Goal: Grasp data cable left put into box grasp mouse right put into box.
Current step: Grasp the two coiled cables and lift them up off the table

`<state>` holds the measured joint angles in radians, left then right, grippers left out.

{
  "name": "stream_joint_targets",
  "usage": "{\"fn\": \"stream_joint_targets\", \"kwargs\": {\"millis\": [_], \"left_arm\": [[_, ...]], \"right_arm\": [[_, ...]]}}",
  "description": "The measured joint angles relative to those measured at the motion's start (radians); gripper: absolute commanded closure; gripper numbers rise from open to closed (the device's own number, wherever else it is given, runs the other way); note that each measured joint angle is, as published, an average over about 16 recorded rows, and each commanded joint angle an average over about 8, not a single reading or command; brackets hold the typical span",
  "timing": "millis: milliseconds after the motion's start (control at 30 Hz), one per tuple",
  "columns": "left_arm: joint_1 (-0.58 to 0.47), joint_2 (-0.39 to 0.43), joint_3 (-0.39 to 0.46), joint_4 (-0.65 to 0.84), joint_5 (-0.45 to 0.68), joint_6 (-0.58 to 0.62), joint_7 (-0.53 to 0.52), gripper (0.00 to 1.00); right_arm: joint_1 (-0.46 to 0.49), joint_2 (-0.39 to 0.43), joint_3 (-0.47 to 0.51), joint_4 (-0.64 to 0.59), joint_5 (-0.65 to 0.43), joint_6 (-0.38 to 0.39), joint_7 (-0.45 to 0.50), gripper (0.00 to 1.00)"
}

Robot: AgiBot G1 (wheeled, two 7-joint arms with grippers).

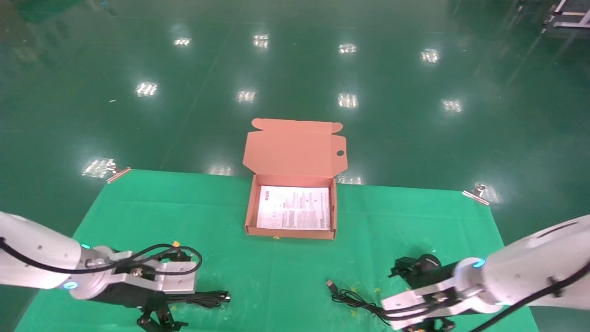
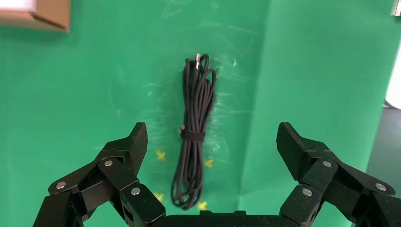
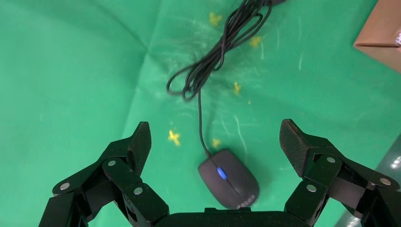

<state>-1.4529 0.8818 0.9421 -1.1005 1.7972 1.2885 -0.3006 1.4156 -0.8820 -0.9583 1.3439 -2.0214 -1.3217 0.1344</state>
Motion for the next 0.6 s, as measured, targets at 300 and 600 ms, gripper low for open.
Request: {"fn": "stream_joint_targets", "kwargs": {"millis": [300, 600], "left_arm": [[-0.014, 0.111, 0.008, 0.27, 0.017, -0.064, 0.082, 0.0], [-0.051, 0.212, 0.014, 0.53, 0.019, -0.102, 0.206, 0.0]], "right_arm": [[-0.047, -0.082, -0.017, -0.056, -0.085, 0.054, 0.141, 0.0], [-0.055, -0.165, -0.022, -0.179, -0.094, 0.091, 0.171, 0.0]]}}
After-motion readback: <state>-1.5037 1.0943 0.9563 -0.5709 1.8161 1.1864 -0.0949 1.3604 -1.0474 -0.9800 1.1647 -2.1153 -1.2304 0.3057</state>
